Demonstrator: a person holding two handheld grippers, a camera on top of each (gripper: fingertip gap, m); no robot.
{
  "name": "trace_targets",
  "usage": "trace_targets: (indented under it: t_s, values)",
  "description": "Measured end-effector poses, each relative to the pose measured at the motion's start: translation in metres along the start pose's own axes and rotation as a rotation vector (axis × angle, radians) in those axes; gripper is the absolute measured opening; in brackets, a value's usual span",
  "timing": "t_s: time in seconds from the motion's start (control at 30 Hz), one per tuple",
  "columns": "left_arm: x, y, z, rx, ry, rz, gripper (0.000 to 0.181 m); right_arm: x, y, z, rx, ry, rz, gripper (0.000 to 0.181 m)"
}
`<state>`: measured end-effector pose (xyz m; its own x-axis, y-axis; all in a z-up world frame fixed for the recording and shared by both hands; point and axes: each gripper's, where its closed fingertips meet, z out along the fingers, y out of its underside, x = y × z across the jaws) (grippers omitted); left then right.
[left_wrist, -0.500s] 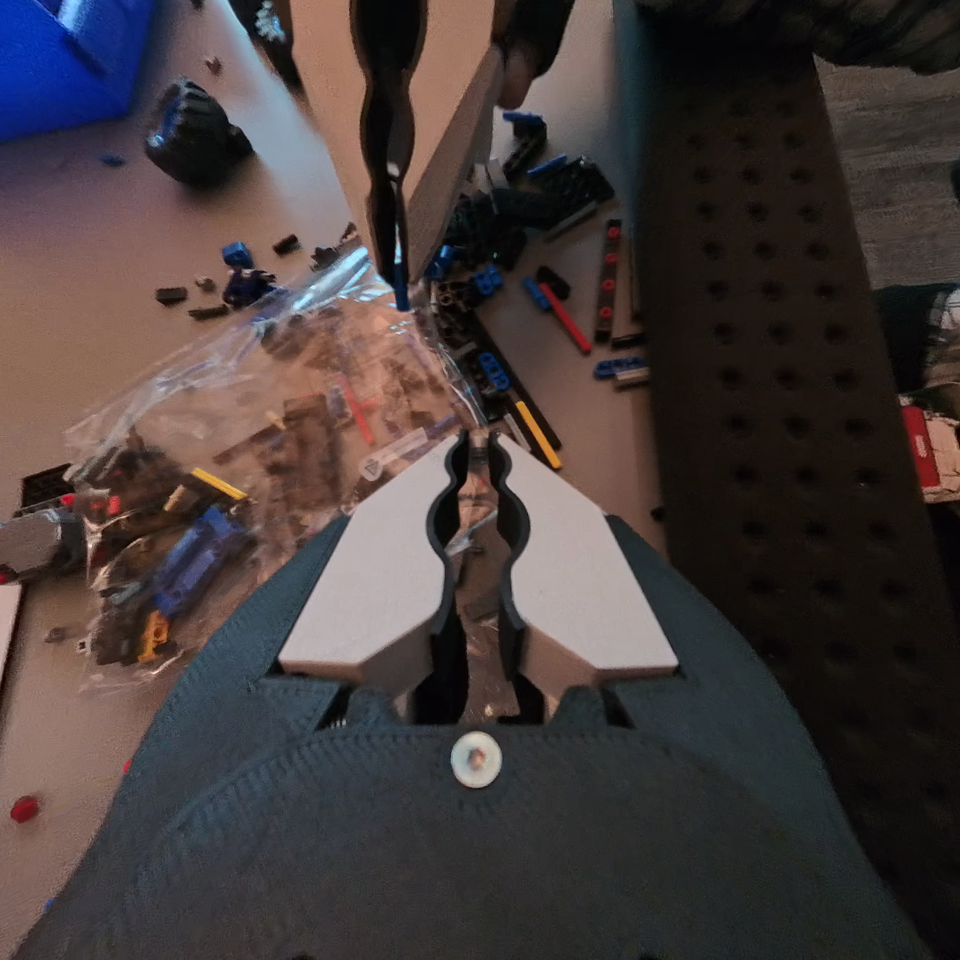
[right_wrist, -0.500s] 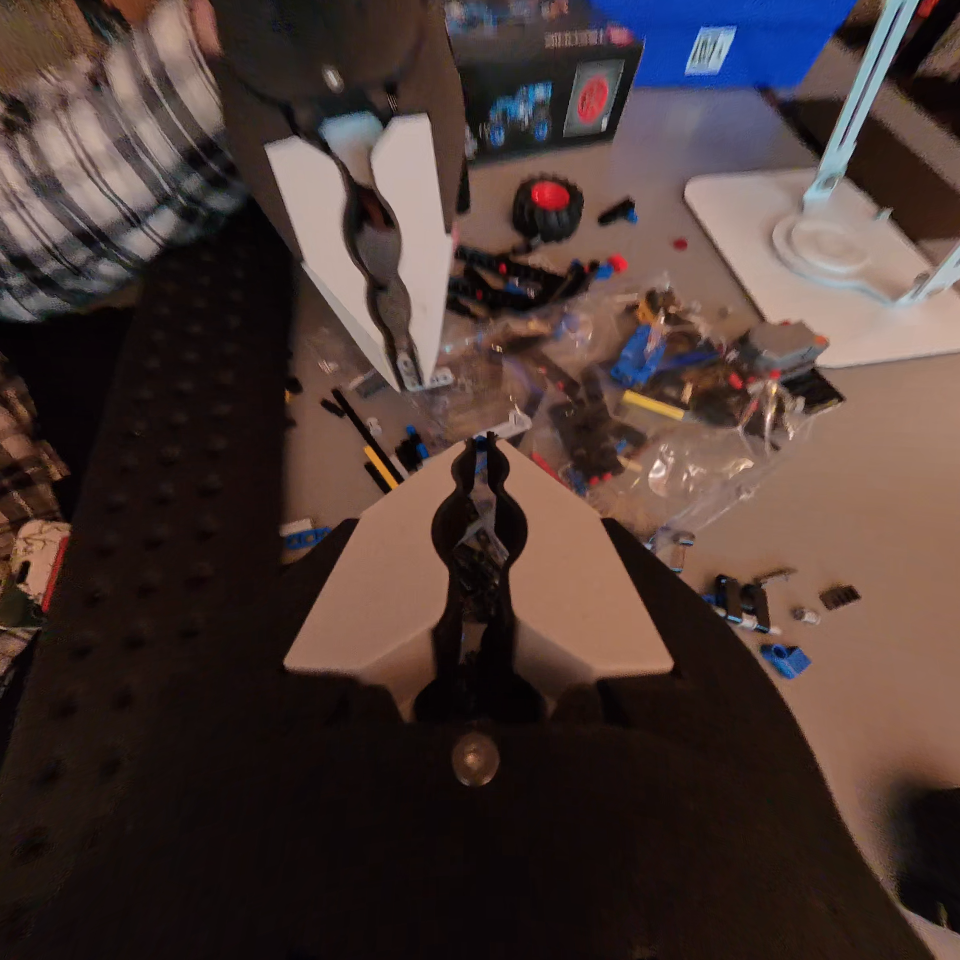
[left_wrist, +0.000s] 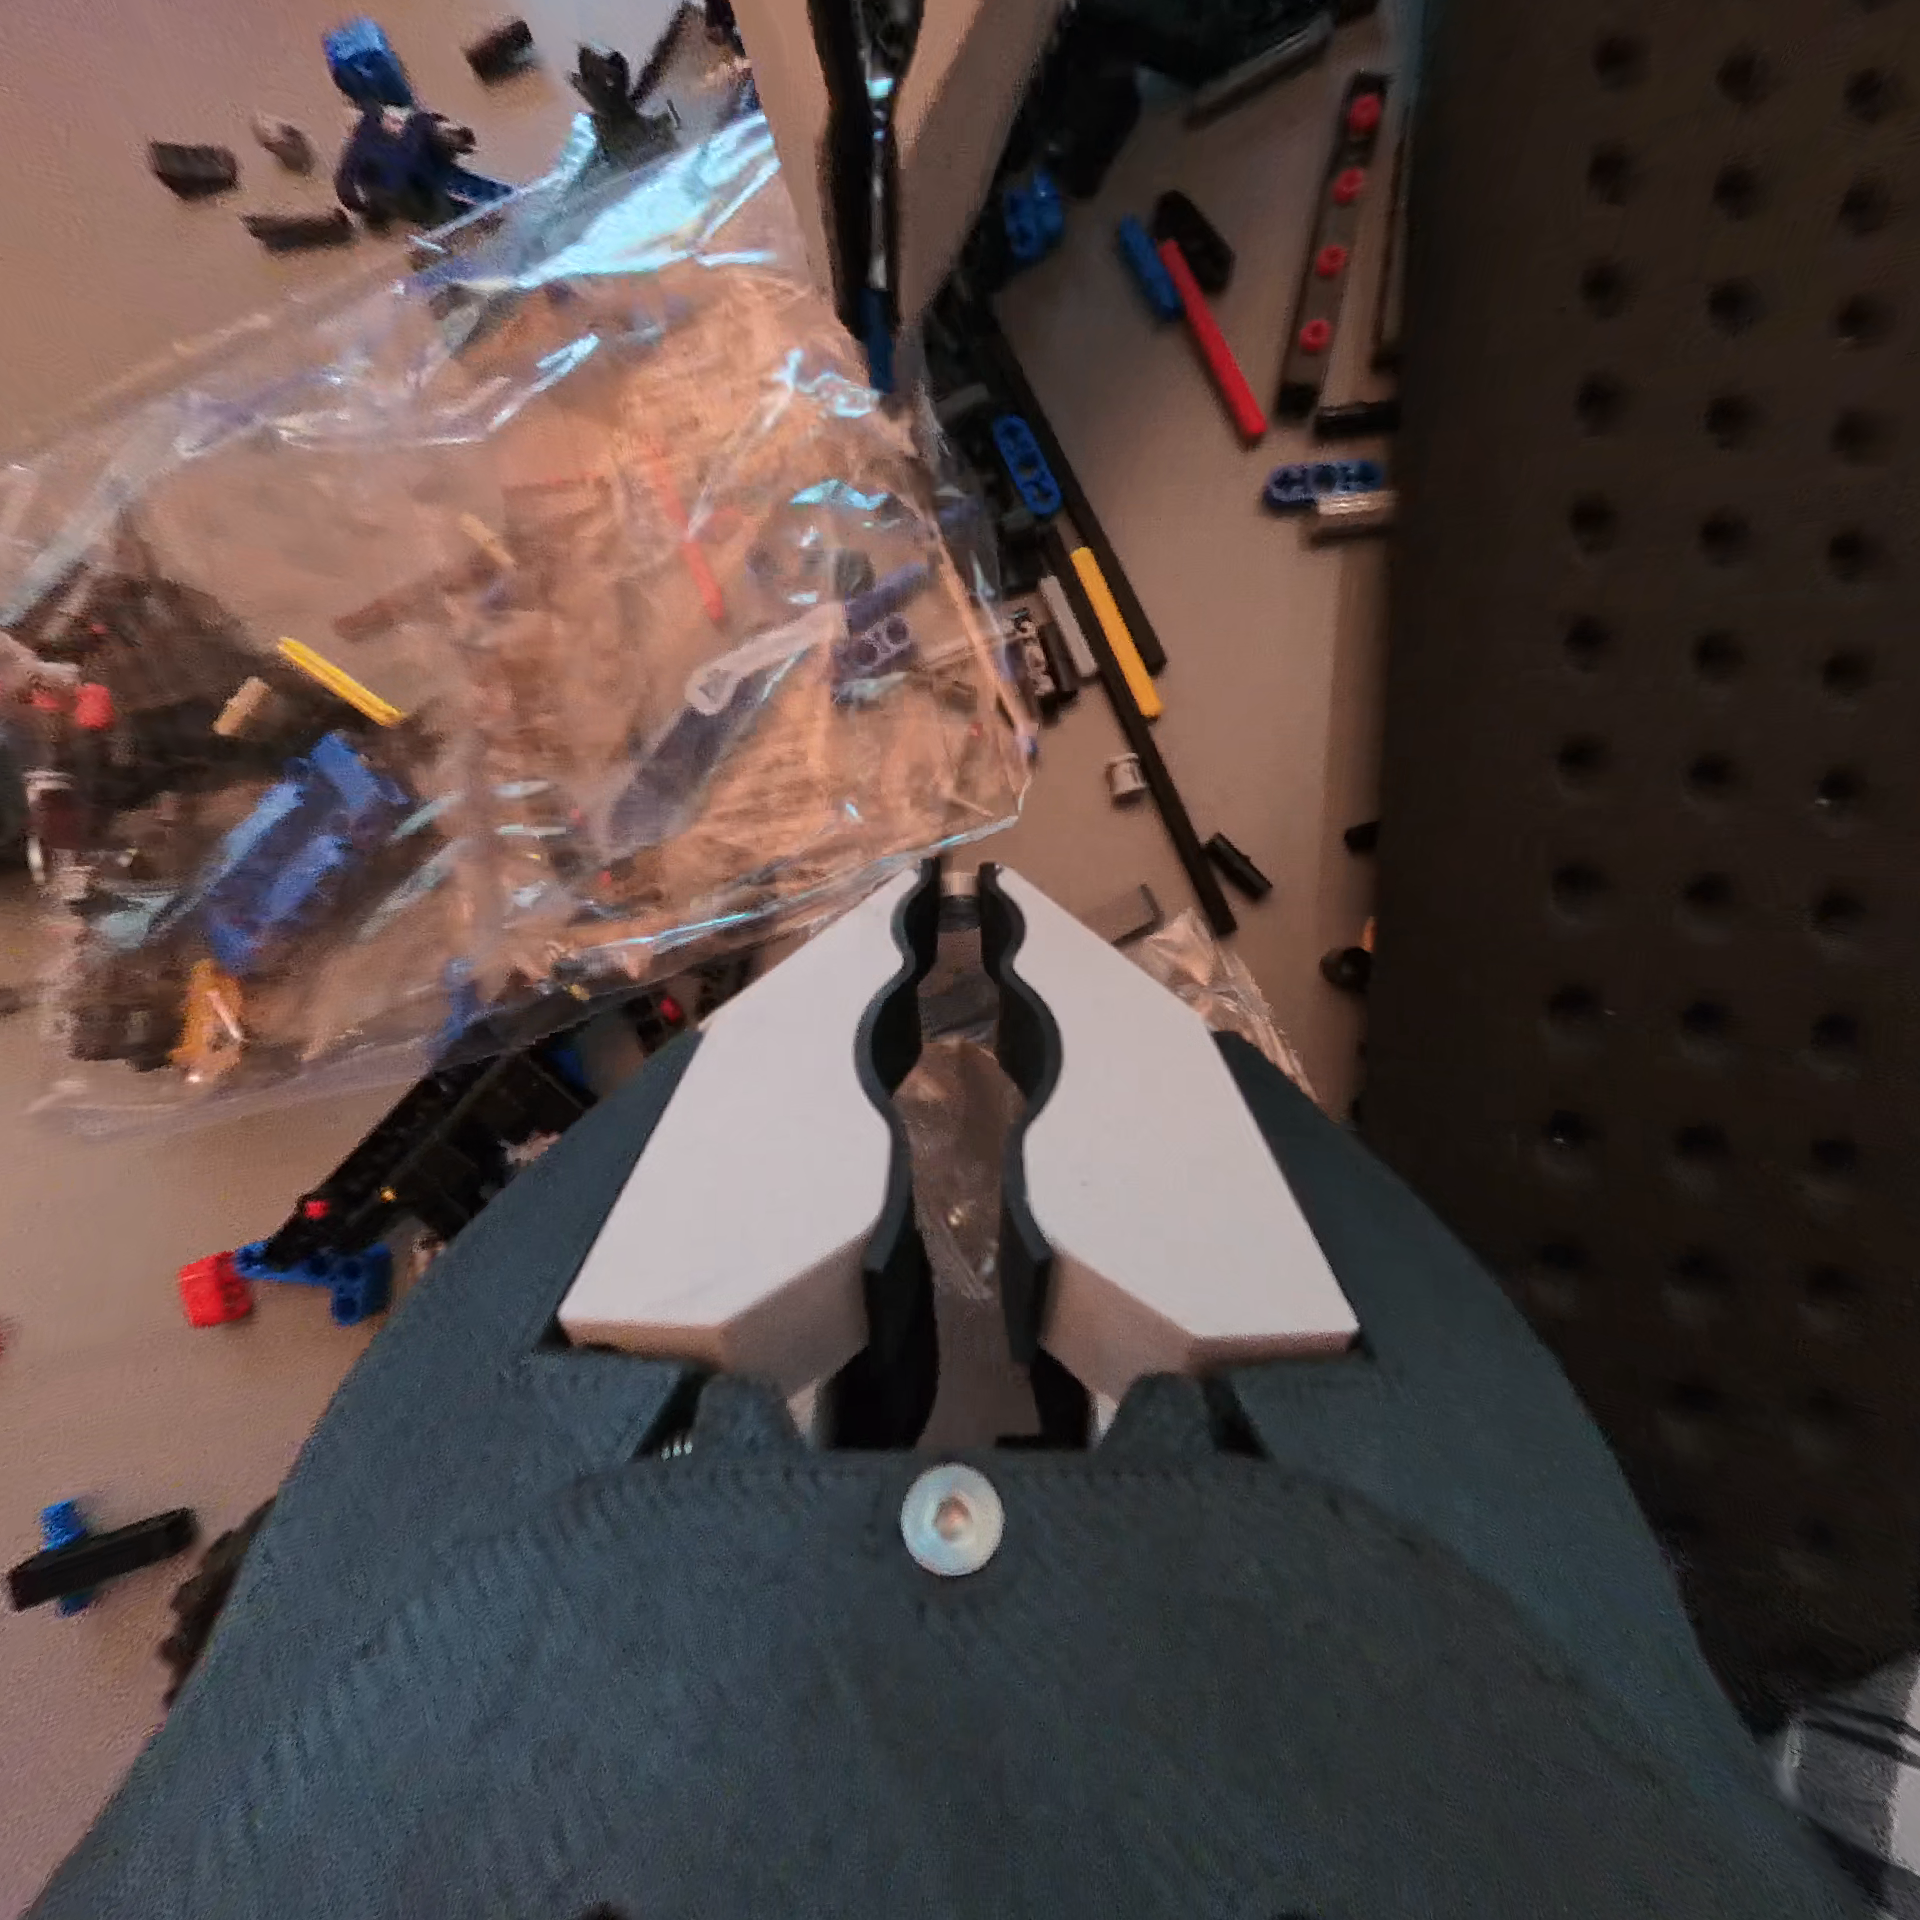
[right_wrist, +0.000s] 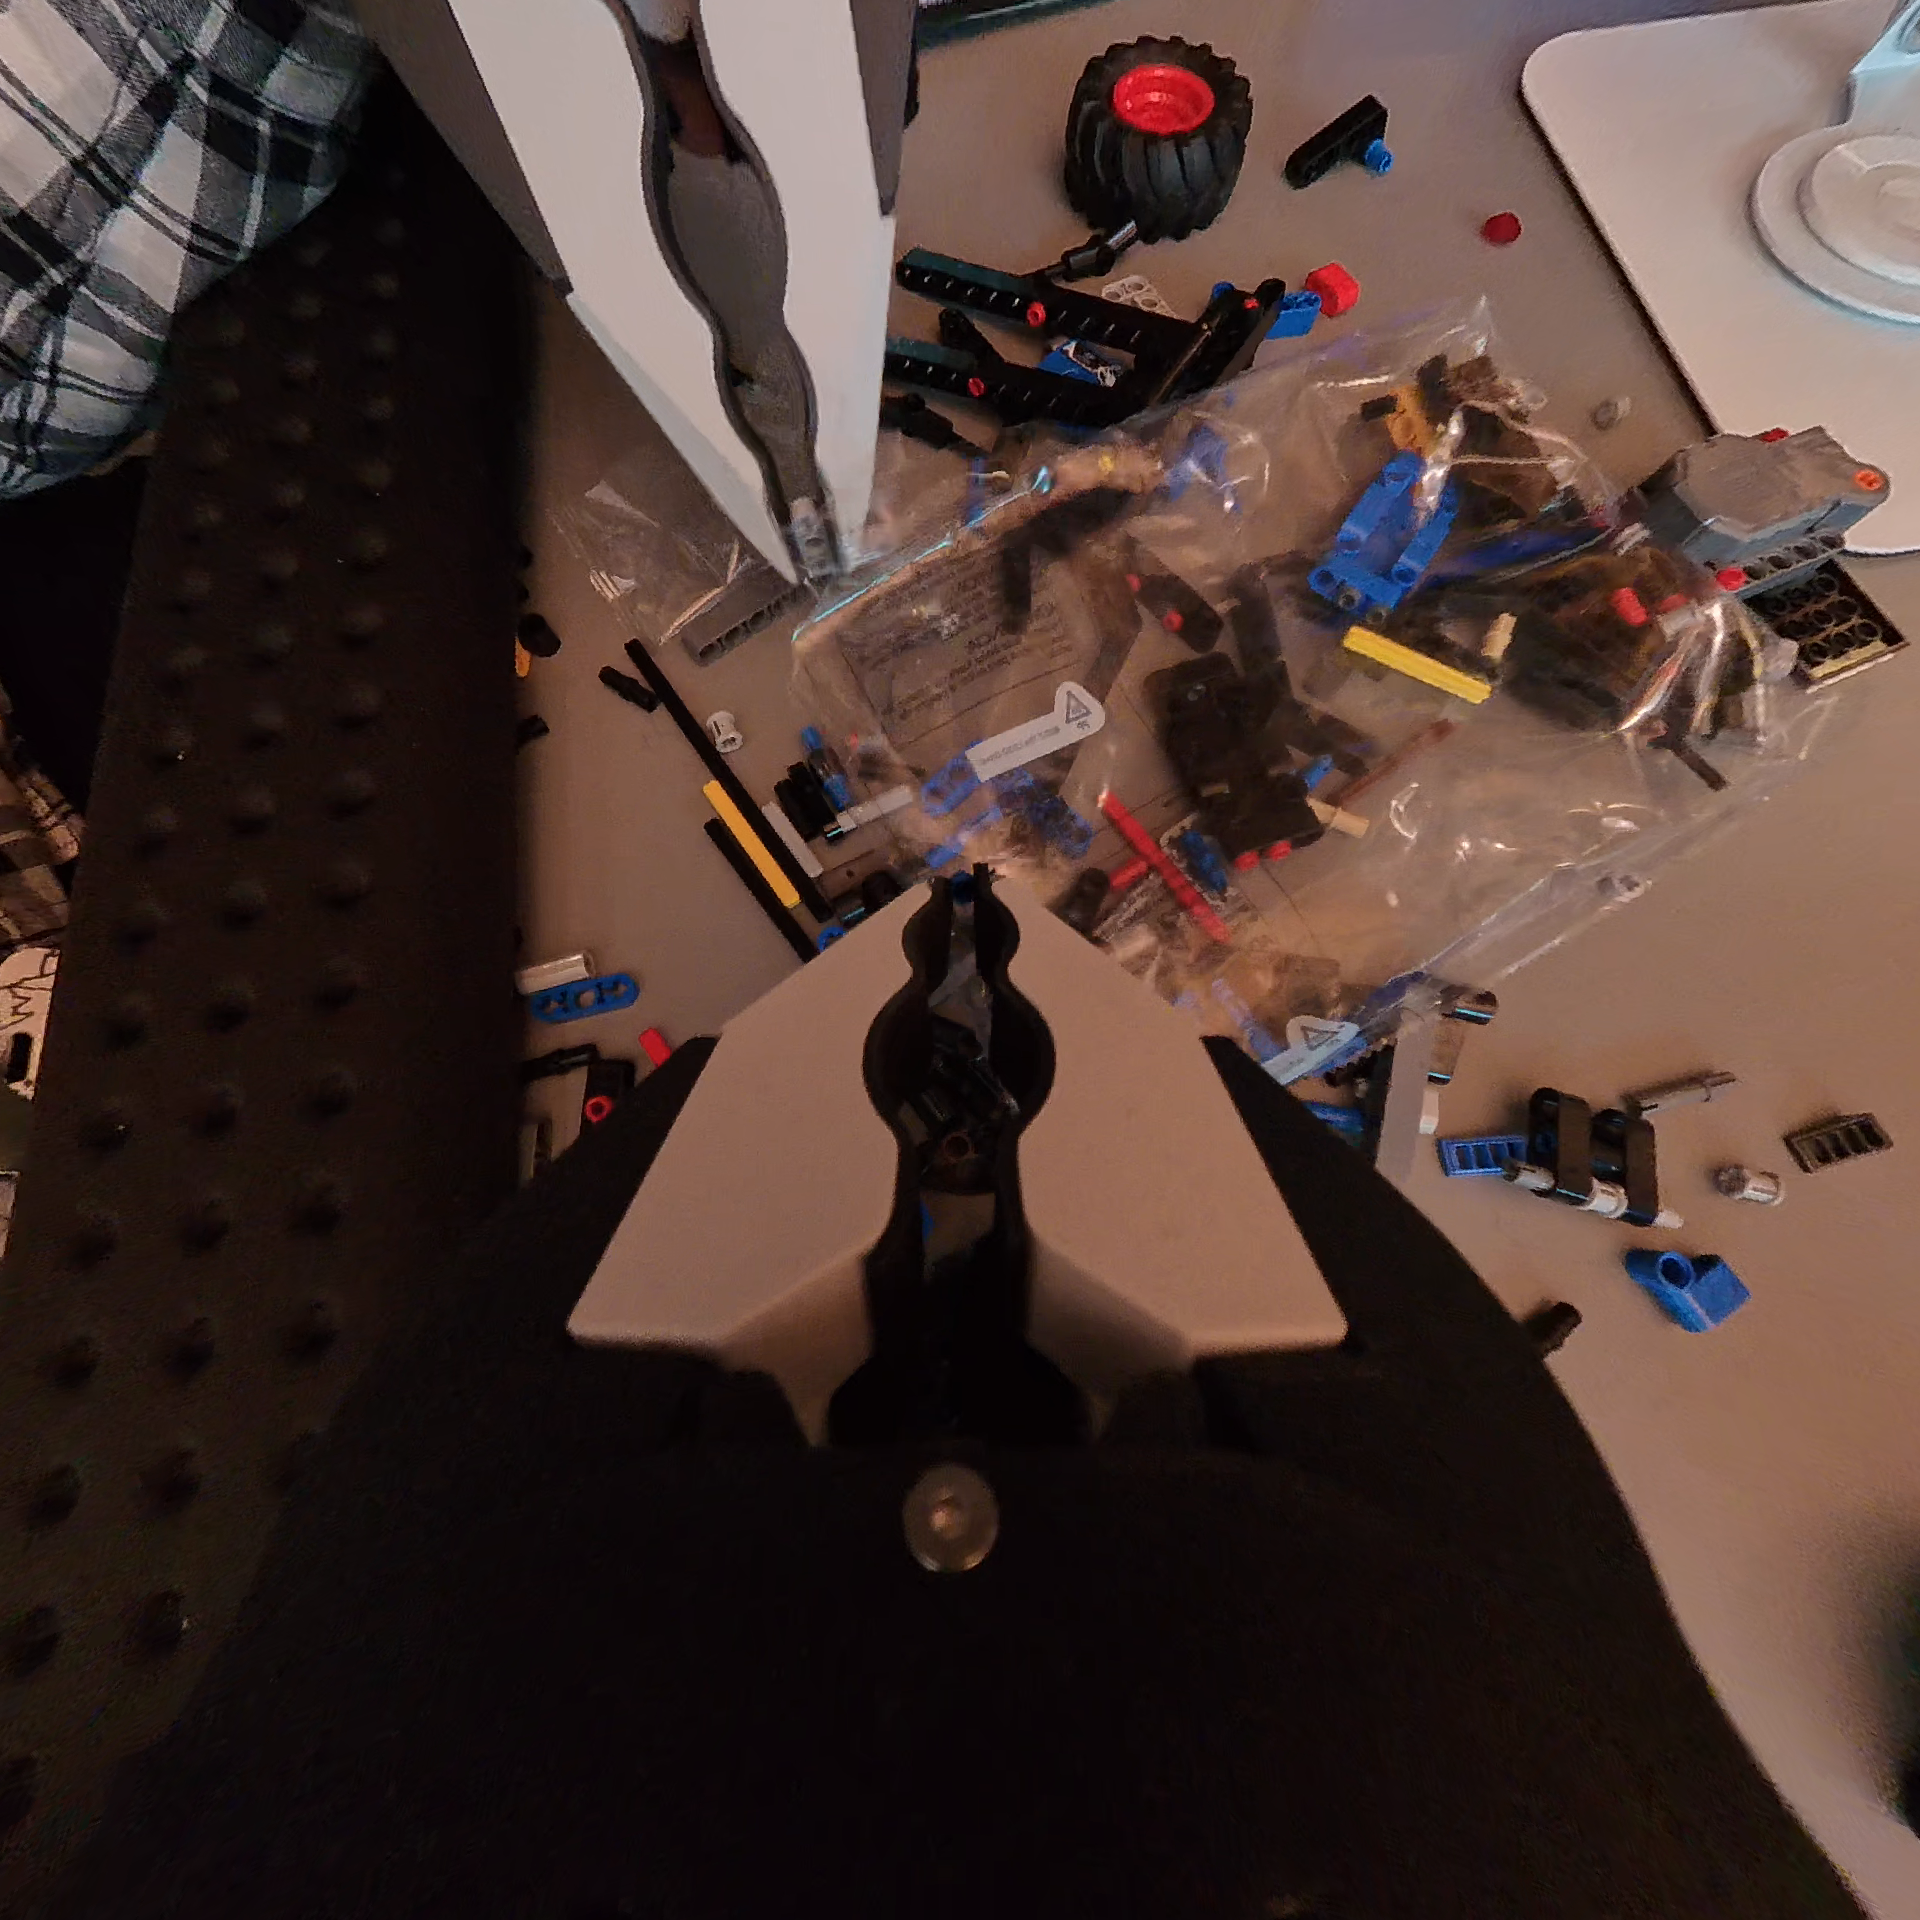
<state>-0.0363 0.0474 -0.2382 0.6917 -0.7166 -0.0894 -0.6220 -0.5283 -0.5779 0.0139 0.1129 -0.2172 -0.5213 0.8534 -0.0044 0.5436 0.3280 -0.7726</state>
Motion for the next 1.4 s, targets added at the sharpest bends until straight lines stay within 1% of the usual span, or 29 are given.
trace_targets:
  t_s: [0.13,0.2,0.3,0.33,0.47,0.53,0.6,0.67,0.73,0.8,0.87,0.93,1.0,1.07,1.13,1.2,1.3,1.4]
  values:
    - [-0.004,-0.011,0.005,0.048,-0.022,0.031,0.005,-0.002,0.003,0.005,-0.024,-0.012,-0.005,0.002]
    - [-0.001,-0.024,0.001,0.119,-0.006,0.035,0.004,-0.002,0.003,0.006,-0.022,-0.016,0.0,0.002]
    - [-0.006,-0.04,-0.009,0.218,-0.031,0.029,0.005,-0.001,0.004,0.008,-0.022,-0.015,0.005,0.002]
    - [-0.012,-0.043,-0.011,0.232,-0.06,0.022,0.005,-0.002,0.004,0.009,-0.027,-0.015,0.005,0.002]
    - [-0.019,-0.043,-0.003,0.218,-0.089,0.015,0.005,0.004,-0.001,0.014,-0.018,0.02,0.009,0.002]
    - [-0.02,-0.049,-0.003,0.243,-0.098,0.011,0.005,0.005,-0.003,0.016,-0.012,0.021,0.005,0.002]
    - [-0.02,-0.055,-0.006,0.277,-0.096,0.011,0.005,0.012,-0.007,0.018,-0.008,0.062,0.003,0.002]
    - [-0.026,-0.059,-0.007,0.296,-0.128,-0.005,0.005,0.021,-0.01,0.019,0.002,0.115,0.004,0.002]
    - [-0.029,-0.065,-0.008,0.325,-0.14,-0.014,0.005,0.025,-0.012,0.02,0.007,0.13,0.008,0.002]
    - [-0.04,-0.069,-0.01,0.346,-0.206,-0.024,0.005,0.029,-0.012,0.022,0.006,0.151,0.015,0.002]
    - [-0.035,-0.07,-0.006,0.342,-0.171,-0.014,0.005,0.031,-0.012,0.024,0.002,0.166,0.008,0.002]
    - [-0.035,-0.06,0.005,0.264,-0.182,0.011,0.005,0.033,-0.014,0.024,0.006,0.181,0.006,0.003]
    - [-0.029,-0.06,0.013,0.247,-0.159,0.037,0.005,0.033,-0.015,0.024,0.011,0.18,0.013,0.011]
    - [-0.035,-0.055,0.019,0.196,-0.209,0.063,0.005,0.034,-0.014,0.023,0.009,0.18,0.016,0.016]
    - [-0.041,-0.05,0.024,0.15,-0.253,0.087,0.011,0.035,-0.015,0.02,0.016,0.191,0.016,0.02]
    - [-0.042,-0.05,0.027,0.147,-0.263,0.097,0.018,0.034,-0.016,0.017,0.026,0.182,0.017,0.027]
    - [-0.05,-0.052,0.022,0.149,-0.325,0.109,0.029,0.037,-0.015,0.012,0.027,0.199,0.005,0.028]
    - [-0.058,-0.062,0.005,0.227,-0.383,0.097,0.035,0.041,-0.018,0.0,0.067,0.212,0.023,0.029]
